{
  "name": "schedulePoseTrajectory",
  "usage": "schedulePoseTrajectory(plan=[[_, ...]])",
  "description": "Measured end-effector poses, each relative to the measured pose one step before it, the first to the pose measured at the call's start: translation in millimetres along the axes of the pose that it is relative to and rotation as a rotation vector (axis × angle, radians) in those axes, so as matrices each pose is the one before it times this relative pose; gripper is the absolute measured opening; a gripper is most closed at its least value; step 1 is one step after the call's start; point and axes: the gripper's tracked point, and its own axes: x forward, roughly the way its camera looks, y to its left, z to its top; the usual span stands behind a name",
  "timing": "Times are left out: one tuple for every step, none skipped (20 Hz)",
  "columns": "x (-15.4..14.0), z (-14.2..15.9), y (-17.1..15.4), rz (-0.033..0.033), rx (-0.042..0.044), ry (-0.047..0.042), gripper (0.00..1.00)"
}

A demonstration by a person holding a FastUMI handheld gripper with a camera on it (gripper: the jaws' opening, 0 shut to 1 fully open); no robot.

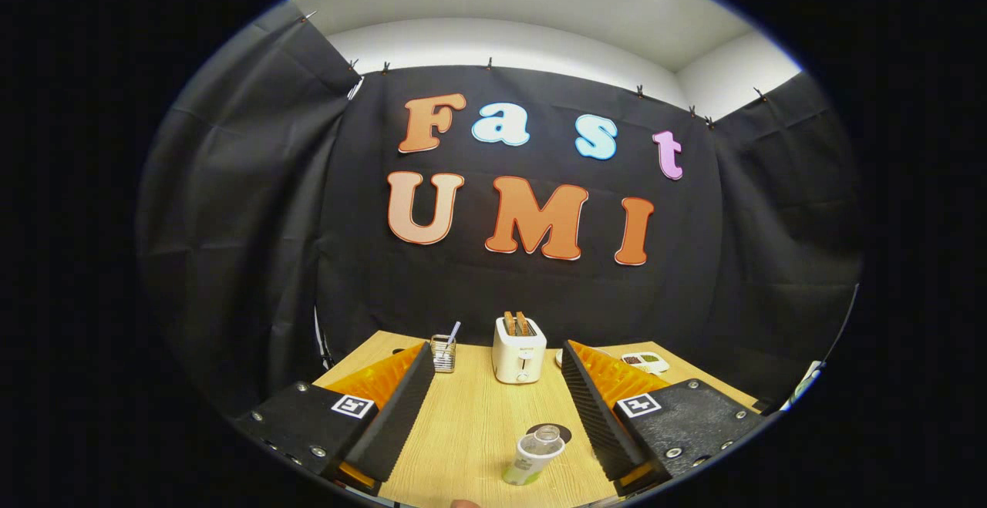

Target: Take the bottle from table, then pour the juice into the cup, finally place the bottle on the coaster

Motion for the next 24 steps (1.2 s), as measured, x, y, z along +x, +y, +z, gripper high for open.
schedulePoseTrajectory(plan=[[-0.03,-1.58,-2.4,-0.00489,0.00022,0.00472,0.98],[0.32,-2.58,-2.72,-0.00605,-0.00178,0.00287,0.98],[-0.36,-2.78,-3.13,-0.00461,-0.00301,0.00287,0.98],[-0.23,-3.26,-3.36,-0.00928,-0.00119,0.00316,0.98],[1.33,-3.07,-3.93,-0.00565,0.00393,0.00647,0.98],[1.2,-5.71,-2.03,-0.00382,0.00703,0.01165,0.98],[0.94,-3.93,-1.52,-0.0014,0.0072,0.00922,0.98],[1.37,-4.54,-1.81,0.00217,0.00693,0.01078,0.99],[2.2,-5.44,-2.97,-0.00015,0.00754,0.01191,0.98],[1.33,-6.75,-4.45,-0.0046,0.00735,0.01364,0.98],[2.09,-6.87,-6.45,-0.00903,0.0073,0.01388,0.99],[2.75,-6.08,-6.96,-0.0108,0.00798,0.01268,0.98],[3.9,-3.81,-5.99,-0.00968,0.00545,0.00595,0.98],[4.26,-3.15,-5.31,-0.00756,-0.00205,0.00279,0.99],[3.41,-5.15,-6.21,-0.01023,-0.00764,0.00746,0.99],[4.5,-6.75,-5.87,-0.00837,-0.00687,0.00882,0.99],[3.88,-6.27,-3.86,-0.0047,0.0,0.01075,0.99],[3.88,-6.6,-2.42,-0.00219,0.00473,0.00997,0.99],[4.15,-6.27,-0.84,0.00215,0.01025,0.00746,0.99],[4.14,-5.94,1.38,0.00669,0.01221,0.00843,0.99],[3.87,-6.33,0.33,0.0048,0.01158,0.00833,0.99],[4.62,-5.91,1.07,0.00308,0.00876,0.00822,0.99],[3.15,-5.85,1.41,0.00309,0.00512,0.00784,0.99],[2.52,-5.22,1.82,0.00369,0.00317,0.00493,0.99]])
